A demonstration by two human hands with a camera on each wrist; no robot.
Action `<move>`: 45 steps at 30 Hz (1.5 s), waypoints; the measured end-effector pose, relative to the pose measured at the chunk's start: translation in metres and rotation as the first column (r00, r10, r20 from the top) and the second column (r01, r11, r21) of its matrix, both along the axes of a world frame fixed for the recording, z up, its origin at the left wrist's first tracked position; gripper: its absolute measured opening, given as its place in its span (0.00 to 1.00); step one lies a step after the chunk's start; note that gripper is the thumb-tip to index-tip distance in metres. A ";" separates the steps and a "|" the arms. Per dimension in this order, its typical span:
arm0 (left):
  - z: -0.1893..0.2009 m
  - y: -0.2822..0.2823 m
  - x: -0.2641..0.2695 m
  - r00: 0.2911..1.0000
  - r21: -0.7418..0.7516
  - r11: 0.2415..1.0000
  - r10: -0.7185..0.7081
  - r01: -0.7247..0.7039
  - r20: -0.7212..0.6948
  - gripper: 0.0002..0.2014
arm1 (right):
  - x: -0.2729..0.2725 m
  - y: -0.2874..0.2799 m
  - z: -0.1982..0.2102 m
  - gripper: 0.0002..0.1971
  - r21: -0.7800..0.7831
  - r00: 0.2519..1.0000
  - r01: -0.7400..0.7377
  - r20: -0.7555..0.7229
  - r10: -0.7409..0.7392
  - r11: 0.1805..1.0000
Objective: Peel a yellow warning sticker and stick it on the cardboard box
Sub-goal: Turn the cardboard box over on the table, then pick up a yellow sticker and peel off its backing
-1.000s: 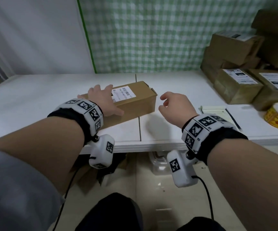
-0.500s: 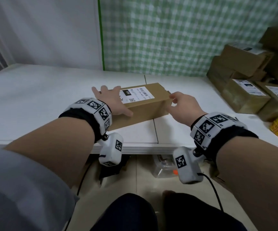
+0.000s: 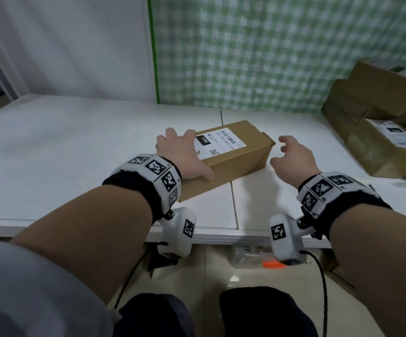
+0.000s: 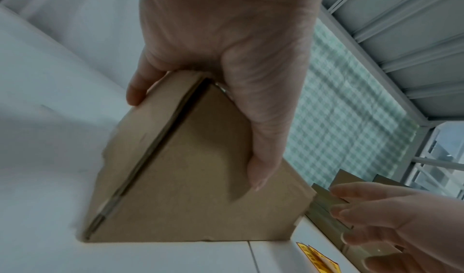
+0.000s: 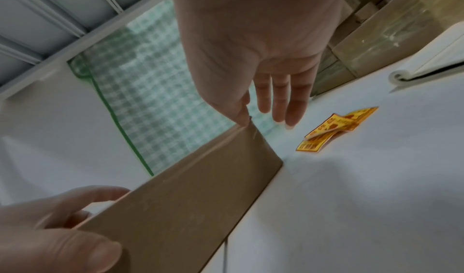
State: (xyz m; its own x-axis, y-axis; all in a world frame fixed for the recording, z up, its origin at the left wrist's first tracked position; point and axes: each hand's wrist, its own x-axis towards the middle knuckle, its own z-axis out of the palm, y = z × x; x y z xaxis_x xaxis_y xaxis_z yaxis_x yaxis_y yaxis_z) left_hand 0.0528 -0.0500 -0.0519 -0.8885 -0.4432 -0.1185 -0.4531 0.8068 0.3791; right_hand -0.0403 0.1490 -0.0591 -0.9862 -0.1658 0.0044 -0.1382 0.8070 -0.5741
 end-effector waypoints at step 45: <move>-0.003 0.085 -0.088 0.982 -0.266 0.948 -0.144 0.172 0.123 0.28 | -0.047 0.068 -0.019 0.04 -0.131 0.997 -0.041 0.059 0.050 0.990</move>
State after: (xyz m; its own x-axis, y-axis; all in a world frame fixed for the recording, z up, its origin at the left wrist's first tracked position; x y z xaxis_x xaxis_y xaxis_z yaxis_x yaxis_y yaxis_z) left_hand -0.0357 0.0350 -0.0545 -0.9395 -0.3263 -0.1042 -0.3358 0.9374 0.0921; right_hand -0.0876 0.2170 -0.0778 -0.9766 -0.2125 -0.0323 -0.1338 0.7188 -0.6822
